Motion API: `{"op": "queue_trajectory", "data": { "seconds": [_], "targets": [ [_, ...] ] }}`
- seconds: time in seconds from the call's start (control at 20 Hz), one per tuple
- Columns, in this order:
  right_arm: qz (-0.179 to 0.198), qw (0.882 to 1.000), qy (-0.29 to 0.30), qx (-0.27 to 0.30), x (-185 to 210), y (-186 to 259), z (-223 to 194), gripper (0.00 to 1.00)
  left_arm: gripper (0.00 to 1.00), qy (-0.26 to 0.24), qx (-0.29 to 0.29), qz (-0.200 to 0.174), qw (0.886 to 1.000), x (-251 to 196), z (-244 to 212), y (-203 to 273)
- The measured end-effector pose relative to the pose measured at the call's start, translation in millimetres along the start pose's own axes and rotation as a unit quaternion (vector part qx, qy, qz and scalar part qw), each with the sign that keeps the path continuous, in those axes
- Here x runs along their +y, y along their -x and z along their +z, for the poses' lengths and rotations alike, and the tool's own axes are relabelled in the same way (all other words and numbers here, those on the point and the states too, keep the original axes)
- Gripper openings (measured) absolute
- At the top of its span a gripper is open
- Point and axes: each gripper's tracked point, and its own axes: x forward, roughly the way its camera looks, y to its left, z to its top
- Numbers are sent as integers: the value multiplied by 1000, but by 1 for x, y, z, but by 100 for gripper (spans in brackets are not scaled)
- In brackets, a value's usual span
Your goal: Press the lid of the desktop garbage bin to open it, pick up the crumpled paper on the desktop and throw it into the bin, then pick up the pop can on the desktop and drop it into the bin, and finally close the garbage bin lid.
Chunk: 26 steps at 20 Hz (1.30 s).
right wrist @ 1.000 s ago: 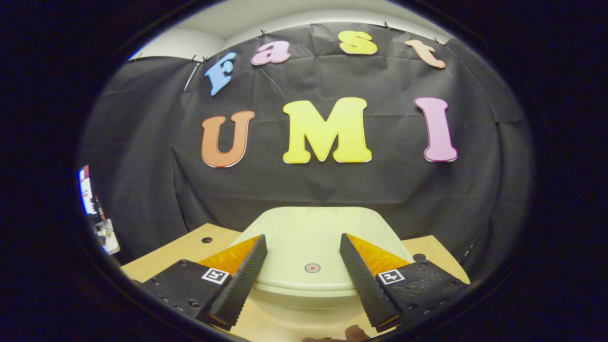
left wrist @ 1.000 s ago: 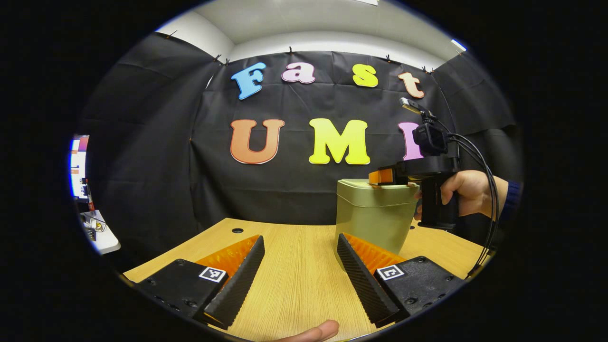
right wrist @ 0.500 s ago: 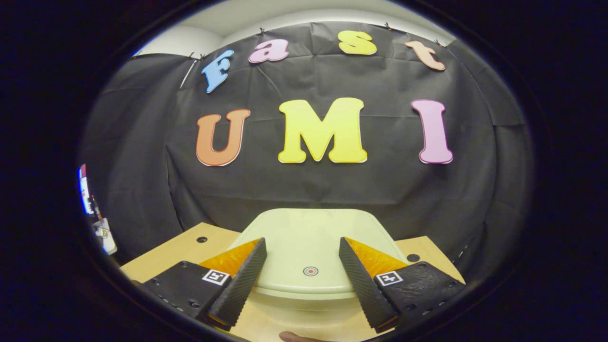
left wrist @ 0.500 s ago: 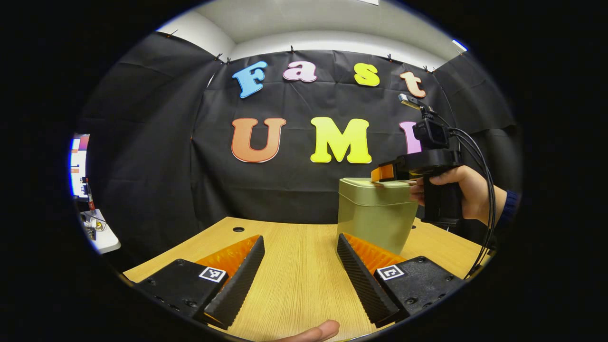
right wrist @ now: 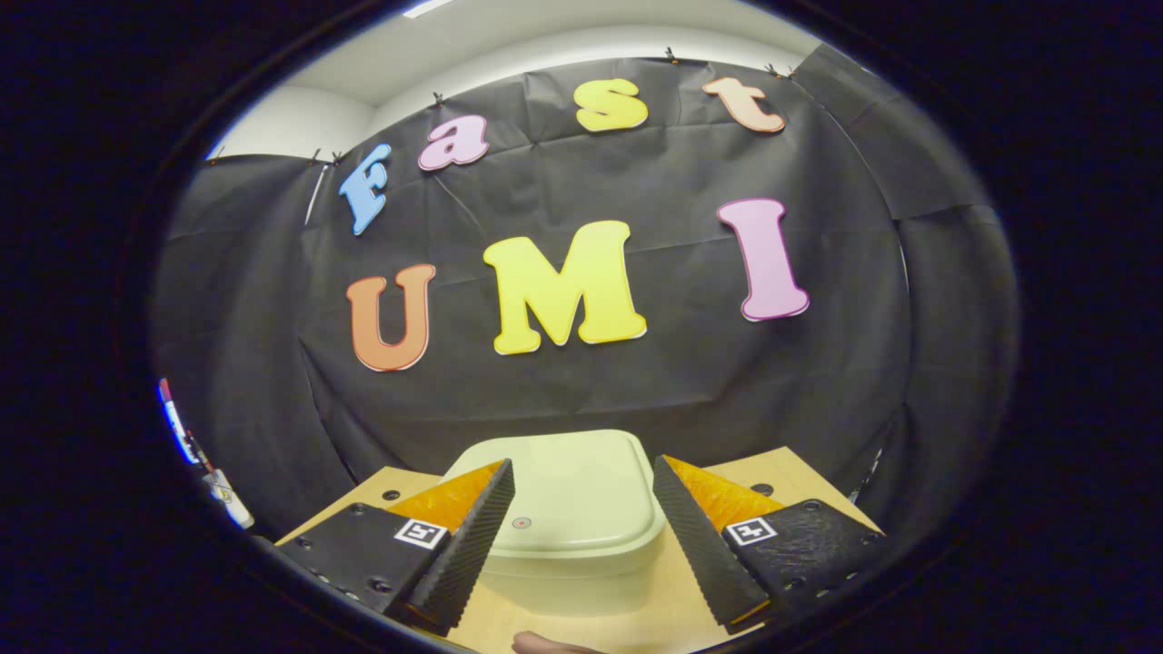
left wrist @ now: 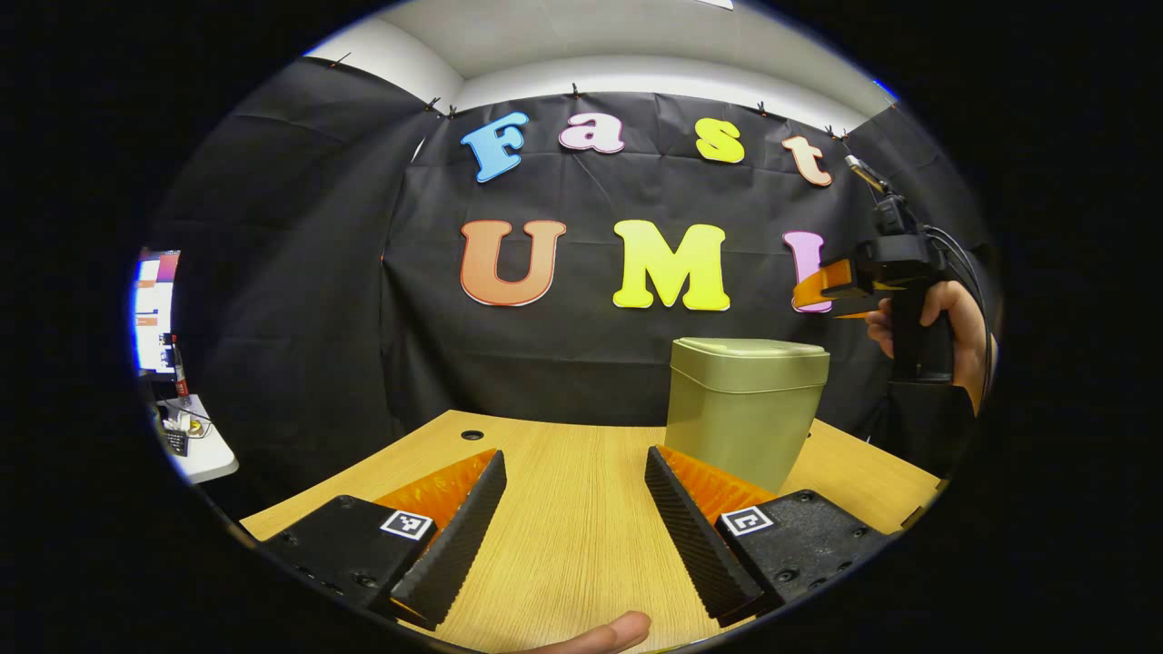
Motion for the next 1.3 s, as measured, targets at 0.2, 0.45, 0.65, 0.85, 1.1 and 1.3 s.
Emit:
{"op": "queue_trajectory", "data": {
  "seconds": [0.2, 0.45, 0.65, 0.85, 1.1, 1.3],
  "targets": [
    [-9, 1000, 23, -11, -26, 42, -1, 95, 99, -4, 0, 0, 1000, -3, 1, 2],
    [-9, 995, 88, -35, -40, 112, -34, 95, 99, -1, -13, 14, 1000, -12, 10, 13],
    [-14, 994, 92, -52, -48, 158, -70, 95, 99, -33, -39, 9, 999, -38, 23, 31],
    [13, 996, 77, -46, -54, 188, -102, 95, 99, -45, -54, -26, 997, -75, 23, 37],
    [24, 994, 86, -60, -66, 207, -128, 95, 99, -39, -26, -20, 999, -88, 2, 28],
    [19, 990, 110, -91, -62, 216, -117, 94, 99, -43, -17, -20, 999, -93, -3, 29]
  ]
}}
